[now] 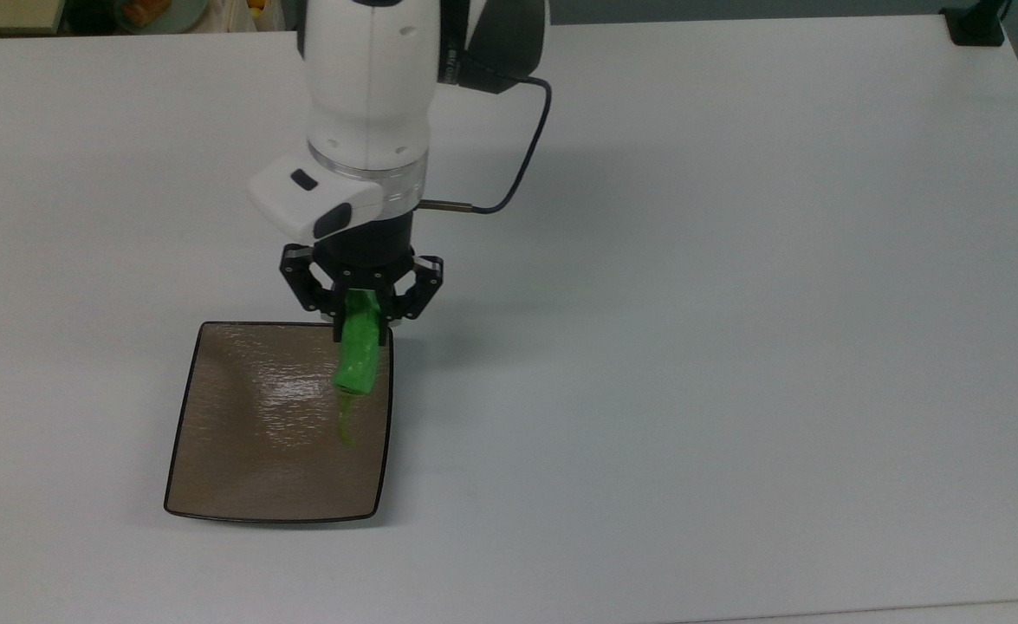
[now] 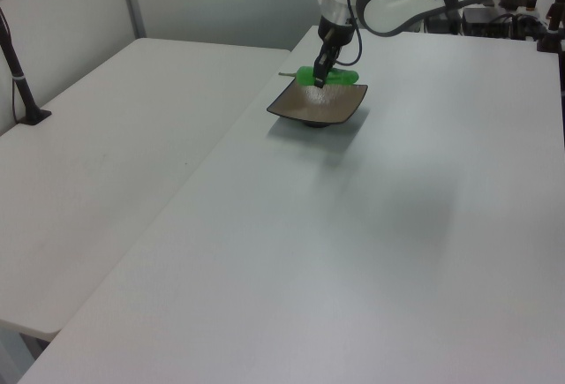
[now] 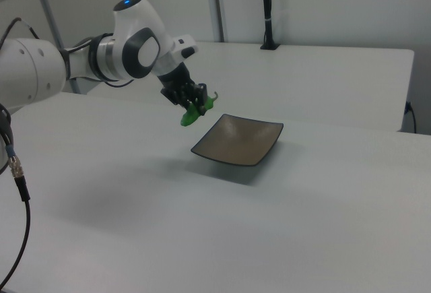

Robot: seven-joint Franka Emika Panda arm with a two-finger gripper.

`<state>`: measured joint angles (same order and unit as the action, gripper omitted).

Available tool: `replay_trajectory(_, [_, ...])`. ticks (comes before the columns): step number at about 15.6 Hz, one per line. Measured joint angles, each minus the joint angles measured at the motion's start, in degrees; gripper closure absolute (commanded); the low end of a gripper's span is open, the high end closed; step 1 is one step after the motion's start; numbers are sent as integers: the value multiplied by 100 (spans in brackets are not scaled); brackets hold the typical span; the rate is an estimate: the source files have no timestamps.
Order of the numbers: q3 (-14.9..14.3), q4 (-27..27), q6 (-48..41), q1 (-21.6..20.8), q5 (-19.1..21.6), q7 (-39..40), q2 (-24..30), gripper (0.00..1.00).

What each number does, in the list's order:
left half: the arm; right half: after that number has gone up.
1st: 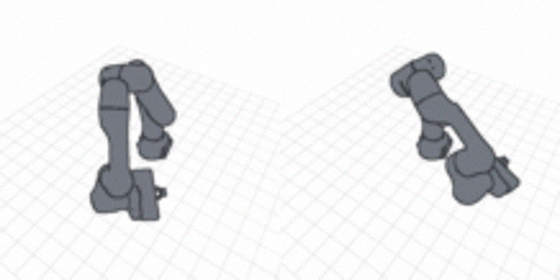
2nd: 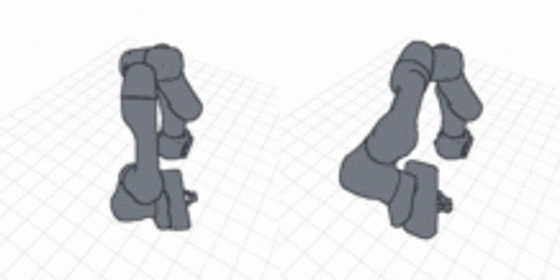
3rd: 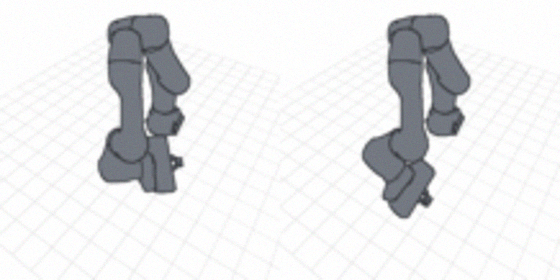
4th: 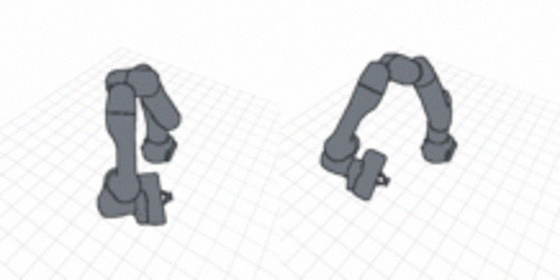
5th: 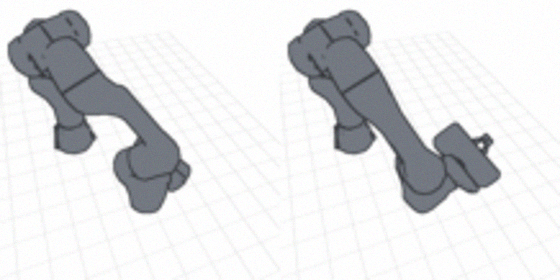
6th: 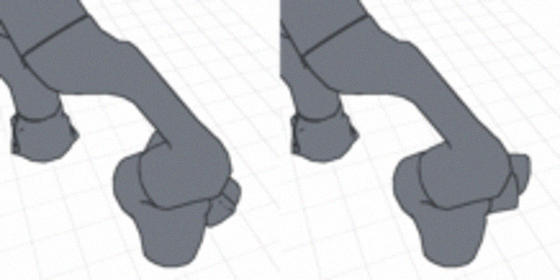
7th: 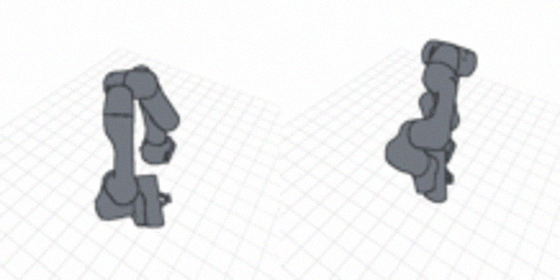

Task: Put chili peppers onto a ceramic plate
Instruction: 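Lower the chili pepper onto the plate and open the gripper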

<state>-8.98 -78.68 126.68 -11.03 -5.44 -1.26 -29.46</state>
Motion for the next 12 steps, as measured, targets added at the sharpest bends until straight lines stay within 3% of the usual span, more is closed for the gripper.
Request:
replay_trajectory(3, [-10, -1, 72, 95, 0, 59, 4, 82])
replay_trajectory(8, [-10, -59, 1025, 247, -19, 84, -55, 76])
replay_trajectory(10, [-10, -79, 1168, 283, -211, 89, -104, 60])
replay_trajectory(12, [-10, -99, 1218, 303, -430, 89, -149, 33])
